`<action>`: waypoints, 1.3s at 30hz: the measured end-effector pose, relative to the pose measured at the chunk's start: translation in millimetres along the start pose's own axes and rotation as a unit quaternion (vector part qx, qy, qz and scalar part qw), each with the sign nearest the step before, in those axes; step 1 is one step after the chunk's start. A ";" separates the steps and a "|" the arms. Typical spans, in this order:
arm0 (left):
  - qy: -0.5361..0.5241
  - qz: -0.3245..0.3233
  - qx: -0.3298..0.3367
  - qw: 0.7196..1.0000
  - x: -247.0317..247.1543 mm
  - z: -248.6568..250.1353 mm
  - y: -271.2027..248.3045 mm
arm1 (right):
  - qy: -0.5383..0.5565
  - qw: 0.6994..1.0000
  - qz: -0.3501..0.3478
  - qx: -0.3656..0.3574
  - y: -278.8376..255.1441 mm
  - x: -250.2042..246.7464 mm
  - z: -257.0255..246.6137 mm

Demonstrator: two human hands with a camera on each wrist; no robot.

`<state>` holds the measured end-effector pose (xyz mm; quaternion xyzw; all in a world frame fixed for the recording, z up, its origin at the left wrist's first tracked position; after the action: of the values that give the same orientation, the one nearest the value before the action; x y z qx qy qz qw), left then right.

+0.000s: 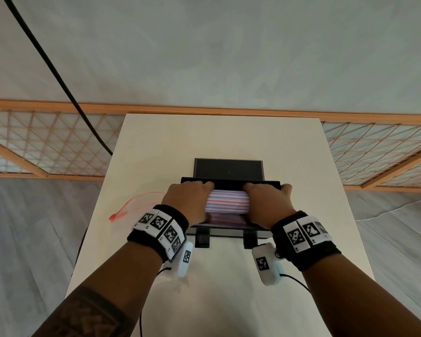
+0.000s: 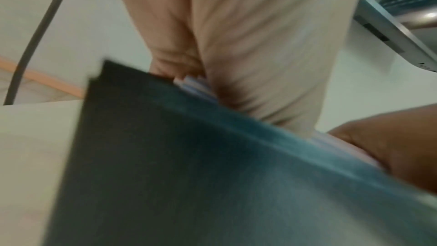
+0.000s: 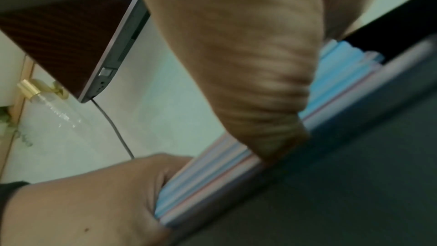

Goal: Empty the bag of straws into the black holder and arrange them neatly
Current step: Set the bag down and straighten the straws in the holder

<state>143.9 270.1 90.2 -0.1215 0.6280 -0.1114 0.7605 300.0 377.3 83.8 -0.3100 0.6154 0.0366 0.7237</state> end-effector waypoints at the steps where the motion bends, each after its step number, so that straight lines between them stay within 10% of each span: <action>1: 0.018 0.027 -0.003 0.999 1.2 0.9 -1.1 | -0.001 1.000 0.018 0.007 -0.9 1.5 -0.5; 11: -0.085 0.171 -0.015 0.982 20.4 8.3 -20.3 | 0.149 0.983 0.107 0.009 -28.1 17.6 3.1; 20: -0.023 0.052 -0.020 0.998 35.8 19.3 -42.4 | 0.179 0.981 0.073 -0.010 -47.3 27.9 12.5; 39: -0.015 0.009 -0.076 0.997 41.9 35.8 -45.6 | 0.108 0.989 0.099 -0.032 -71.0 48.6 7.4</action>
<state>186.1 215.1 72.7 -0.1746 0.6246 -0.0545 0.7592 348.9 307.8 68.4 -0.2727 0.7162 0.0946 0.6355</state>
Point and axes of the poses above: each hand's wrist, its own y-axis towards the middle knuckle, its own x-axis out of the palm, z = x × y, the point moved 2 cm from there along y, towards the middle knuckle, and after that the axes turned 15 degrees about x, right-handed, at the moved point
